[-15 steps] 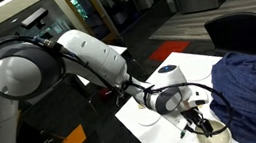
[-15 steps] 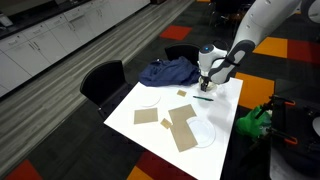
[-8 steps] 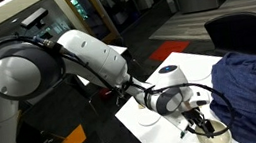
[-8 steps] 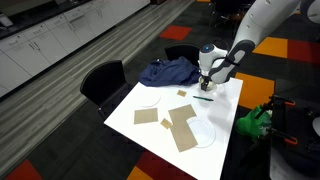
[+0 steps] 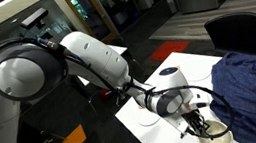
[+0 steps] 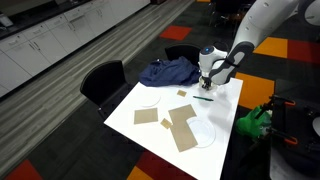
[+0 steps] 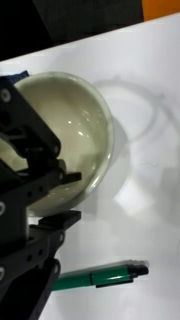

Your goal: Put he pen on the table then move the bowl to the left

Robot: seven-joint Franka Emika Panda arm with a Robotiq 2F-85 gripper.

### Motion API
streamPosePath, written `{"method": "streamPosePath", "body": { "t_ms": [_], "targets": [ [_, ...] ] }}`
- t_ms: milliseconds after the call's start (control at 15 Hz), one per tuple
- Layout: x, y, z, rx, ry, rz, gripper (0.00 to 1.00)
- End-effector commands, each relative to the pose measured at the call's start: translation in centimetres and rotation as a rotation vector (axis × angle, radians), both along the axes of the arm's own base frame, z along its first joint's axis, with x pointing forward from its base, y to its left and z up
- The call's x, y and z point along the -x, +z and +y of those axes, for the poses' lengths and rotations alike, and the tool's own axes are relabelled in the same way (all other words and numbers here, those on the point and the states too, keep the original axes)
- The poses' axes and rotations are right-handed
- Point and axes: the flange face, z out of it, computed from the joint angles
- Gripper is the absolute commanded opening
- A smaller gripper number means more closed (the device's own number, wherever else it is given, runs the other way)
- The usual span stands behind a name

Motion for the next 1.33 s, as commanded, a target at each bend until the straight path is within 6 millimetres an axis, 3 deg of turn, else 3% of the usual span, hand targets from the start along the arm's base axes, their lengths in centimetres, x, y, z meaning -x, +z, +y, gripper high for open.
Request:
{"method": "streamPosePath", "body": {
  "t_ms": [0,133,600,1267],
  "targets": [
    [-0.3,-0.3,-0.2,-0.023,0.006,-0.005,0.05],
    [-0.3,-0.4,-0.1,-0.025,0.006,-0.005,0.00],
    [-0.5,-0.1,0.7,-0.012,-0.001,-0.013,0.03],
    [-2.6,1.1,5.0,-0.031,0.073,-0.035,0.03]
  ]
}}
